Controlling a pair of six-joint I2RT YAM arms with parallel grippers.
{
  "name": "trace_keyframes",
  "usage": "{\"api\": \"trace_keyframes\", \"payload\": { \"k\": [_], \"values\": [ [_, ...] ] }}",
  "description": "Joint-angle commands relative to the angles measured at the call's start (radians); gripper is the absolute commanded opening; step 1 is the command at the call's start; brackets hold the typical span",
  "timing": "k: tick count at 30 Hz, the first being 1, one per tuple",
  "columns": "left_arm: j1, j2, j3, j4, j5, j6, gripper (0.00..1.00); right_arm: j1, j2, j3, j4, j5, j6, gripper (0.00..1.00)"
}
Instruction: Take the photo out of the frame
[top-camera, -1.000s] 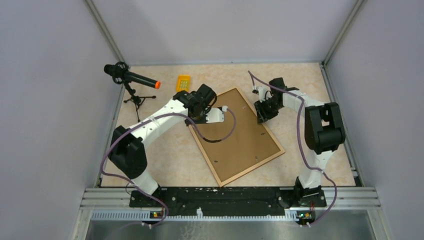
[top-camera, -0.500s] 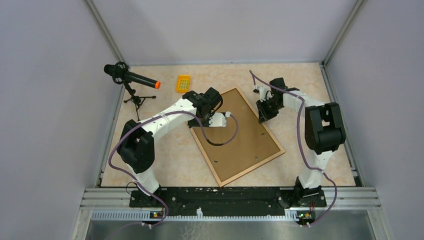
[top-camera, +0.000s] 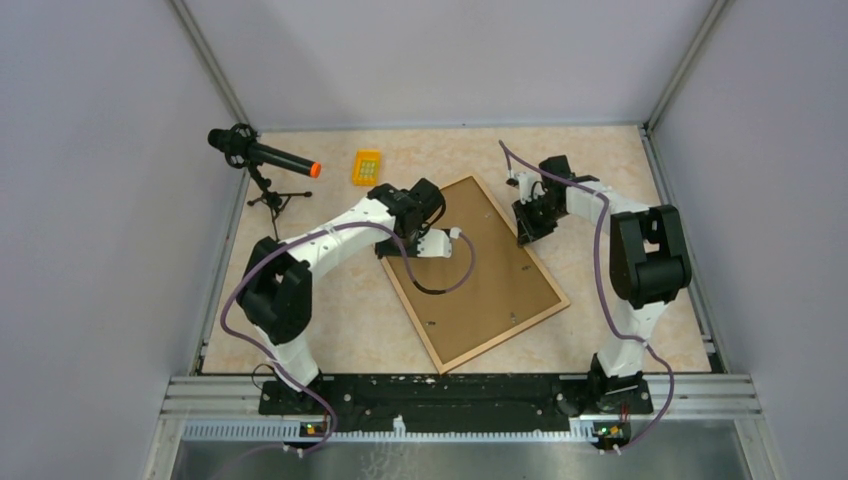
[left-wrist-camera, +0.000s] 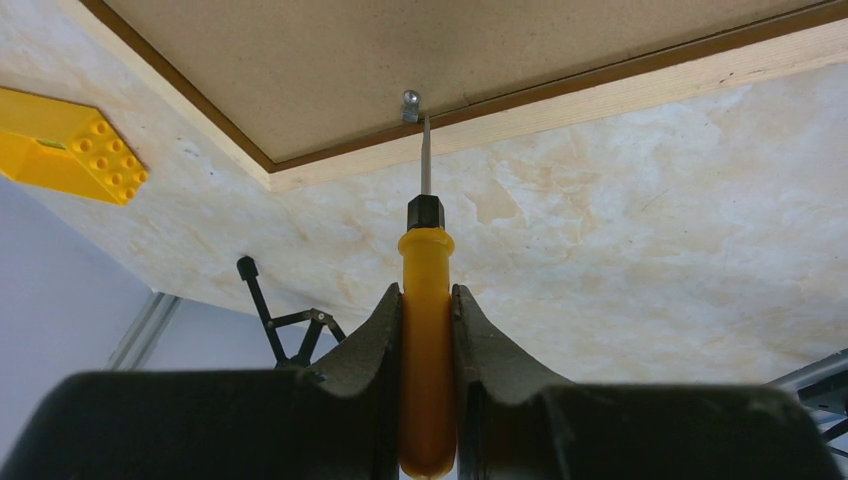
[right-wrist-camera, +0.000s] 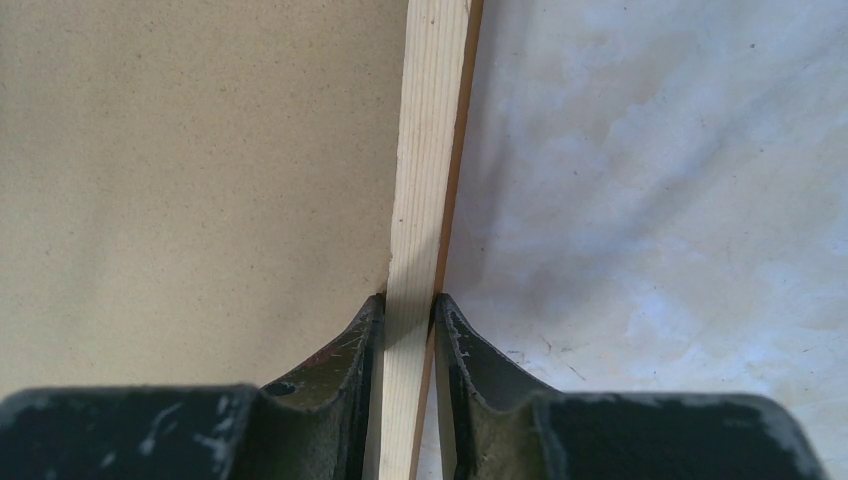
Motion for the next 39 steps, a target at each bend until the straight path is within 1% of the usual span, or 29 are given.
{"api": "trace_keyframes", "payload": {
  "k": [1,7,11,16,21,29,39],
  "values": [
    [-0.003,0.014,-0.017,0.002,0.015,0.018,0.00,0.003,0.036,-0.039,0.034,0.083,-0.019,0.07],
    [-0.001,0.025,-0.038,0.014,-0.001,0.024,0.00,0.005,0.040,-0.040,0.032,0.088,-0.019,0.06],
    [-0.001,0.022,-0.055,0.038,-0.044,0.040,0.00,0.004,0.043,-0.040,0.031,0.091,-0.020,0.00],
    [0.003,0.023,-0.050,0.066,-0.088,0.058,0.00,0.009,0.041,-0.042,0.028,0.090,-0.021,0.00],
    [0.006,0.033,-0.025,0.089,-0.097,0.063,0.00,0.012,0.040,-0.043,0.028,0.087,-0.021,0.00],
    [0.006,0.057,0.007,0.115,-0.051,0.055,0.00,0.013,0.045,-0.040,0.027,0.081,-0.024,0.00],
    [-0.015,0.063,0.059,0.063,0.040,0.035,0.00,0.014,0.050,-0.040,0.027,0.080,-0.022,0.00]
  ]
}}
